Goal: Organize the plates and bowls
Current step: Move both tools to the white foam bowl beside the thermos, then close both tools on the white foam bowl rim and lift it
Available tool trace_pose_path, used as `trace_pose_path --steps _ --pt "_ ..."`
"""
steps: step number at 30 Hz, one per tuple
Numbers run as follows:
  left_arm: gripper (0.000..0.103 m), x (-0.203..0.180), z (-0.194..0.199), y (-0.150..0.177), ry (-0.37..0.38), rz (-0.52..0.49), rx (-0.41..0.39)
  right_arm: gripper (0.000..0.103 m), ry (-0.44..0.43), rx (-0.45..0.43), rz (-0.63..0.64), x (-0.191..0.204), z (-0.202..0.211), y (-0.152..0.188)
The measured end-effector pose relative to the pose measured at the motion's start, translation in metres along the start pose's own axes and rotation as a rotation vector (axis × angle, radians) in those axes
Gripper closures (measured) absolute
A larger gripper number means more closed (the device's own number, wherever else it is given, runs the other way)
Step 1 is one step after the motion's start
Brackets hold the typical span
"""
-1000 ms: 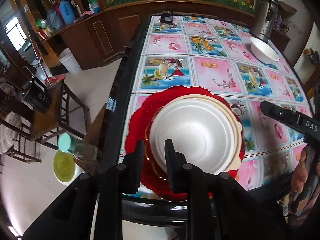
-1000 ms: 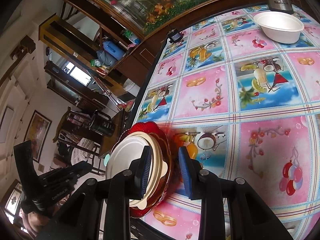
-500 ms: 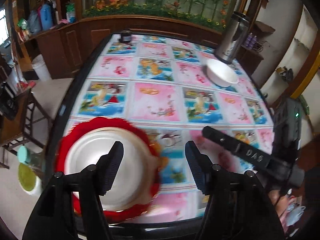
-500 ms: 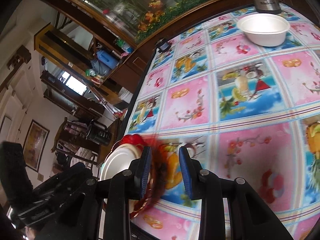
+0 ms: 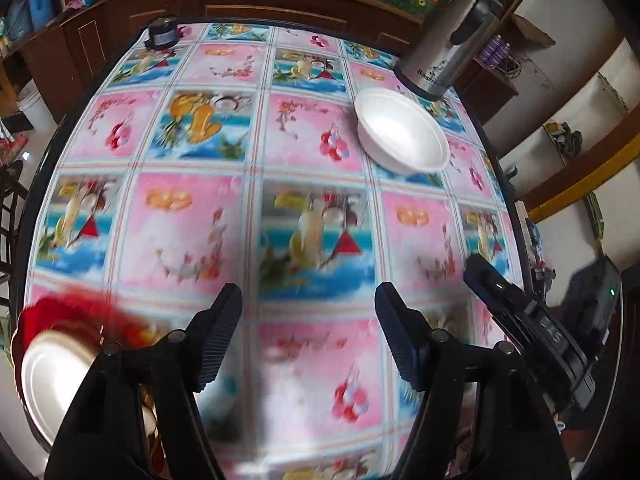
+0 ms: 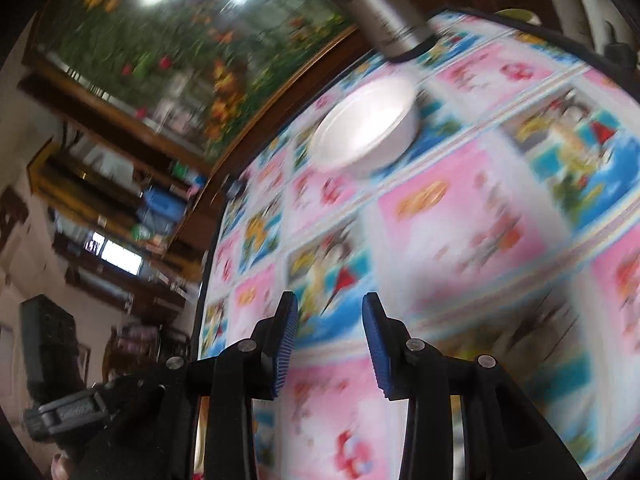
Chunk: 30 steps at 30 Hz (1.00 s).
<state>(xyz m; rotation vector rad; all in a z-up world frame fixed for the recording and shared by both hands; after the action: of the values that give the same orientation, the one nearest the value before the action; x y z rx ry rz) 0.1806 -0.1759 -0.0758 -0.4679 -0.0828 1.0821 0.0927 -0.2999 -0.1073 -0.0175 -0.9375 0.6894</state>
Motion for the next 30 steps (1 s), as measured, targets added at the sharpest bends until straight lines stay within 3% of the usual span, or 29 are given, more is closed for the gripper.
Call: trace_pose_path --steps 6,10,13,18,28,29,30 --pt "0.035 -0.002 -0.044 -0.074 0.004 0.117 0.013 0.058 -0.044 -0.073 -0.139 -0.021 0.004 -0.087" --pt "0.035 -0.002 -0.062 -0.115 -0.001 0.162 -0.039 0.056 -0.064 -0.090 -0.197 -0.024 -0.014 -0.130" --pt "0.035 -0.003 -0.085 -0.134 -0.009 0.184 -0.019 0.056 -0.051 -0.096 -0.240 -0.029 -0.035 -0.150" --pt "0.035 -0.008 -0.117 -0.150 -0.024 0.181 -0.025 0.056 -0.017 -0.092 -0.278 -0.038 -0.070 -0.168" --pt "0.035 -0.032 -0.154 -0.160 -0.002 0.144 -0.041 0.056 0.029 -0.086 -0.254 -0.050 -0.100 -0.166" --pt "0.036 -0.033 -0.153 -0.161 -0.009 0.136 -0.047 0.056 0.028 -0.084 -0.257 -0.051 -0.101 -0.166" --pt "0.043 -0.033 -0.153 -0.161 -0.017 0.126 -0.052 0.056 0.024 -0.082 -0.257 -0.051 -0.102 -0.165"
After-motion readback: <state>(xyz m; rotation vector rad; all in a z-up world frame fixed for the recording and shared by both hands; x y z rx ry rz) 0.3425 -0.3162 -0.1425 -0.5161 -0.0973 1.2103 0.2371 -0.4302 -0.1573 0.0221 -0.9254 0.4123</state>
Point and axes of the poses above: each gripper's, at about its wrist camera, not at the fingertips, and z roughly against the way its jaws point, x to its left, y to its underside, the point moved 9 cm from there along -z, roughly the way its jaws point, and after that the axes turned 12 degrees about -z, right-handed, at the moved point
